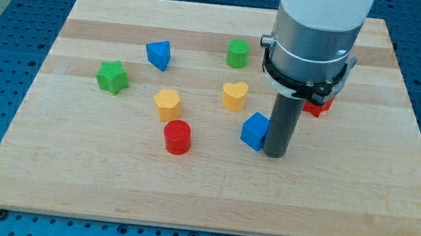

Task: Push the red star and yellow heart towards the blue cube

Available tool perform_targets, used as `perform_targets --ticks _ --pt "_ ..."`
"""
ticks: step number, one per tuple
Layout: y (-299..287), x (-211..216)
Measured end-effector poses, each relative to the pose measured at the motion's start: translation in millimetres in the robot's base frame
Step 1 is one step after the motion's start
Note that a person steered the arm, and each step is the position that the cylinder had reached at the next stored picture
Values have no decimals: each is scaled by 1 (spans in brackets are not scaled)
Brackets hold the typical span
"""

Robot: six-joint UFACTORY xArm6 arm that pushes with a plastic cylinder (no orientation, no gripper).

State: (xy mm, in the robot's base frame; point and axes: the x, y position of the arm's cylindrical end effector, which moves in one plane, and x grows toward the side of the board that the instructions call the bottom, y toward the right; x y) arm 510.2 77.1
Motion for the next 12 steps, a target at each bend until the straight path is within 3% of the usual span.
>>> perform_targets --ticks 2,4,6,10,12 --pt "130 -34" --pt "169 -104" --pt "164 -107" --pt "46 -92" --pt "53 -97"
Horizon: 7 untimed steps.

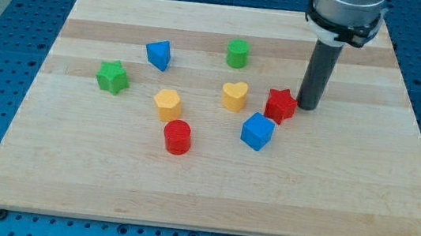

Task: Push the red star and yellow heart towards the blue cube

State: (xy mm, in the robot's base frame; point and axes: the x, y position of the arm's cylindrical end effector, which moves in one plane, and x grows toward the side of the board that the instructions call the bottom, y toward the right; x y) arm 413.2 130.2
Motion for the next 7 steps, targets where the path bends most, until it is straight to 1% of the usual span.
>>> perform_targets --ticks 1,2,3,5,7 --pt "0 -25" --pt "-8 -36" --pt "-25 -27" --pt "-80 -22" --pt "-97 -7"
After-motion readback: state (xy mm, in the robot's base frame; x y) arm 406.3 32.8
